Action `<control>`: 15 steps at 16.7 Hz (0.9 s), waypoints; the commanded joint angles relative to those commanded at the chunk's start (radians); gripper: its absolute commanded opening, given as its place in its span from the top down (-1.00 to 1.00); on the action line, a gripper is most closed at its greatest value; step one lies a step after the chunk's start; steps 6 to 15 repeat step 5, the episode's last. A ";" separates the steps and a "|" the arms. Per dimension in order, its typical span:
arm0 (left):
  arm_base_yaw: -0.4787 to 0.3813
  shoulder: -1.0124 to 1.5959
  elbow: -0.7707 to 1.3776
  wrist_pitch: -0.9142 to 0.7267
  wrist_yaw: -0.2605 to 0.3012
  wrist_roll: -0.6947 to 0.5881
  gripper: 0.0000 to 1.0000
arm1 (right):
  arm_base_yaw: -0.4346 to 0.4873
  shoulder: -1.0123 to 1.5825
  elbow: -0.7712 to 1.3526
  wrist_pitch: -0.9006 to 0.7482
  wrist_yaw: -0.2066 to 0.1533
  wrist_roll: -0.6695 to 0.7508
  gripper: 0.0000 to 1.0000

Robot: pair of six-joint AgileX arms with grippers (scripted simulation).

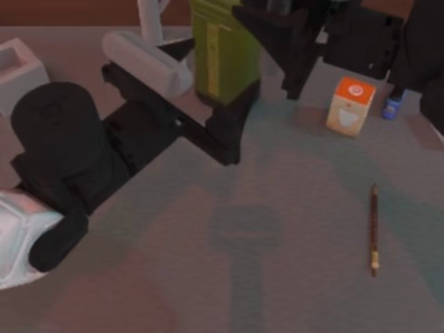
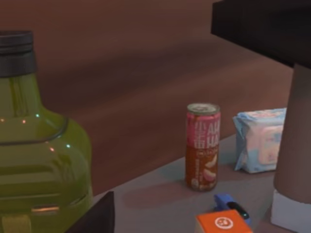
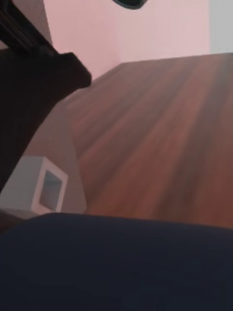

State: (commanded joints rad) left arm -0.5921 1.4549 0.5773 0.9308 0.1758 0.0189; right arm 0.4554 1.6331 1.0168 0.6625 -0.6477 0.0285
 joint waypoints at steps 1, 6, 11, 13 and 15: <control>0.009 -0.041 -0.038 -0.002 0.006 -0.001 -1.00 | -0.017 -0.011 -0.013 0.002 -0.018 0.001 1.00; 0.027 -0.114 -0.110 -0.003 0.019 -0.002 -1.00 | -0.052 -0.036 -0.040 0.007 -0.056 0.005 1.00; 0.027 -0.114 -0.110 -0.003 0.019 -0.002 -1.00 | -0.052 -0.036 -0.040 0.007 -0.056 0.005 1.00; 0.027 -0.114 -0.110 -0.003 0.019 -0.002 -1.00 | -0.052 -0.036 -0.040 0.007 -0.056 0.005 1.00; 0.027 -0.114 -0.110 -0.003 0.019 -0.002 -1.00 | -0.052 -0.036 -0.040 0.007 -0.056 0.005 1.00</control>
